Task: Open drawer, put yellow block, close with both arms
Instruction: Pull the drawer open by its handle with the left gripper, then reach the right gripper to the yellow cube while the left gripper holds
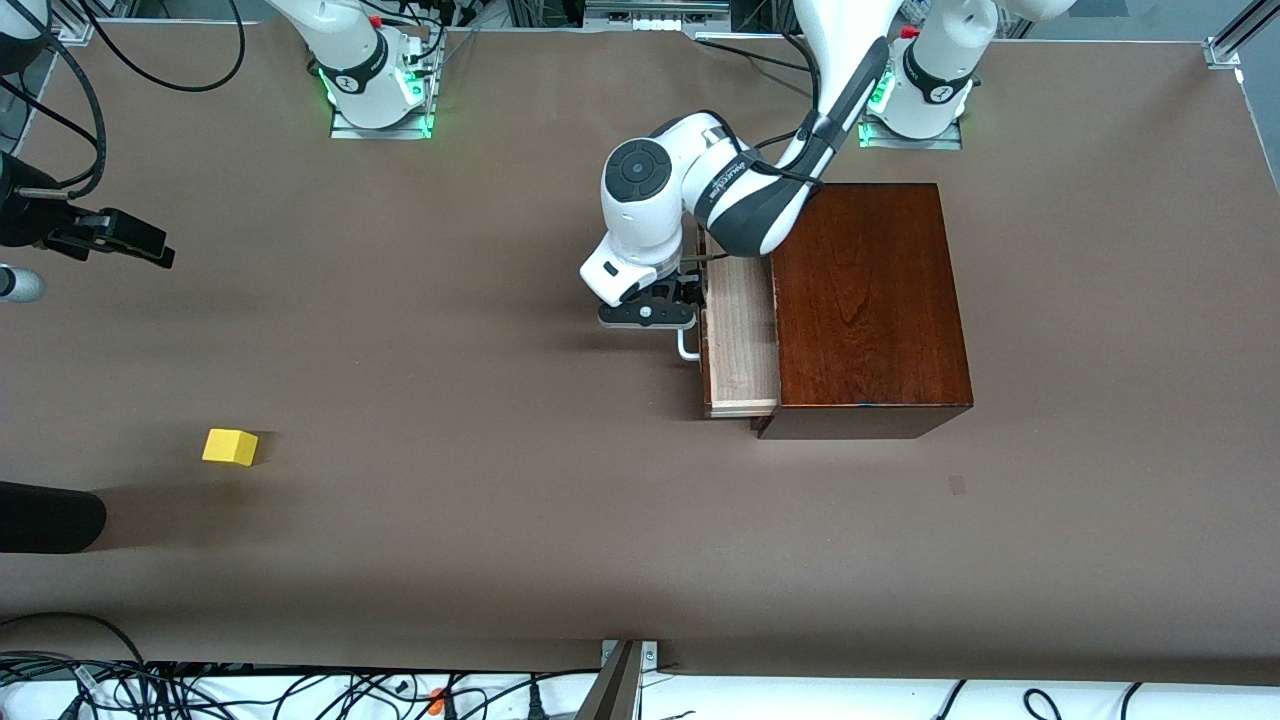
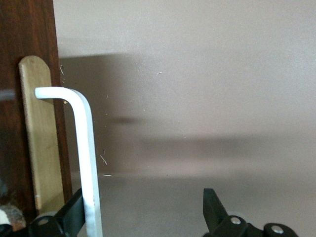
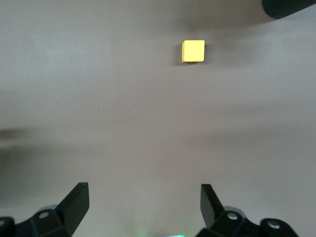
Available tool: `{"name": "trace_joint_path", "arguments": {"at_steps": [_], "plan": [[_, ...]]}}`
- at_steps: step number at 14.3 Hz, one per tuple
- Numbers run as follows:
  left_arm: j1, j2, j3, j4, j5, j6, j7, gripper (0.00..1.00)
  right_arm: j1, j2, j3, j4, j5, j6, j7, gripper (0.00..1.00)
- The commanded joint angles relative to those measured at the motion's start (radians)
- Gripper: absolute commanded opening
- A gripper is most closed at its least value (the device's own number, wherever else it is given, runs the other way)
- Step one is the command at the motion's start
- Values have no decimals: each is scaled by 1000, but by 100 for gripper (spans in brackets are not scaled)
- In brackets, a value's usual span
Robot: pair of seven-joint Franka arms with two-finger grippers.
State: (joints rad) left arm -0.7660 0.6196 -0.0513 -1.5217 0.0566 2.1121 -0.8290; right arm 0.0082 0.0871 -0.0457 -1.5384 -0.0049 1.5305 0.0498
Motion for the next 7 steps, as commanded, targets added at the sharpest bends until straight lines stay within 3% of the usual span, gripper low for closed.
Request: {"name": "trace_joint_path", "arguments": {"at_steps": [1, 4, 7], "plan": [[-12, 25, -5, 51, -35, 45, 1, 100, -7, -3, -16, 1, 2, 39, -2, 100], [-12, 22, -5, 66, -34, 45, 1, 100, -56, 31, -43, 14, 6, 120, -155, 100], [-13, 19, -5, 69, -34, 45, 1, 100, -62, 165, -45, 166, 0, 100, -186, 100]]}}
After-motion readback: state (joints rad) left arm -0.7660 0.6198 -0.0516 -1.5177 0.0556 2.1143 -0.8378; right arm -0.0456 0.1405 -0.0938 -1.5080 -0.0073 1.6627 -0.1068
